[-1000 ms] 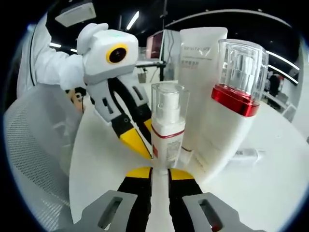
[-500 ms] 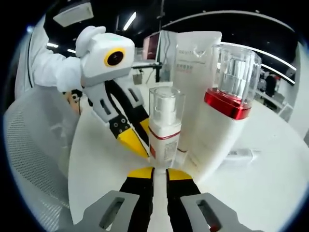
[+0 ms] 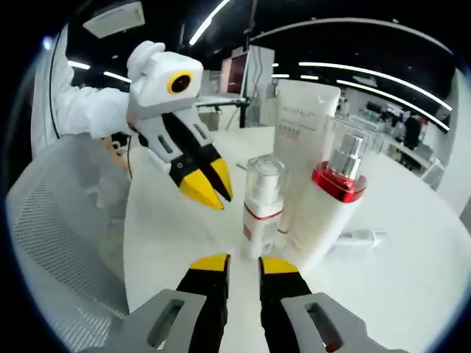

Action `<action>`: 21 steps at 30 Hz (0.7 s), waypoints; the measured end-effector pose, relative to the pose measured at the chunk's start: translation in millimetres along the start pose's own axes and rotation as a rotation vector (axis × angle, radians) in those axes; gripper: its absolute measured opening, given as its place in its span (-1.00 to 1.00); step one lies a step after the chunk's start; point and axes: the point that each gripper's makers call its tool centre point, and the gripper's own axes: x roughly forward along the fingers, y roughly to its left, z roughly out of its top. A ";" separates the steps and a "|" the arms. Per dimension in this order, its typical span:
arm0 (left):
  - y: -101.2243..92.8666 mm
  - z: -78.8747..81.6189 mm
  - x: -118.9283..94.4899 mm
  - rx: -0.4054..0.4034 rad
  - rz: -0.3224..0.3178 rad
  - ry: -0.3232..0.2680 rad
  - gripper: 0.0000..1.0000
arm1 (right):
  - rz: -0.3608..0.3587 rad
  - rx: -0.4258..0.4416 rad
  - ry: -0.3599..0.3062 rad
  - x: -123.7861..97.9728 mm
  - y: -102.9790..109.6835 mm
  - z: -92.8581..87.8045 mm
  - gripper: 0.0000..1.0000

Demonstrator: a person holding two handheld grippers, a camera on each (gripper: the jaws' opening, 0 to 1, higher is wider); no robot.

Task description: Arrange the skincare products in the storage area until every visible bottle or jar stands upright without overlapping.

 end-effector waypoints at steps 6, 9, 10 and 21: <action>5.8 1.8 -29.2 -0.022 0.068 0.011 -0.60 | -0.030 0.000 0.008 -14.7 7.1 11.7 -0.50; 12.8 2.9 -43.5 -0.035 0.106 0.010 -0.48 | -0.064 0.021 -0.005 -22.8 5.9 19.4 -0.31; 17.9 5.8 -50.7 -0.050 0.136 -0.008 -0.38 | -0.073 0.026 -0.007 -25.3 6.4 22.0 -0.24; 22.2 6.8 -86.9 -0.034 0.186 -0.030 0.16 | -0.141 0.026 -0.014 -45.1 11.6 35.5 0.44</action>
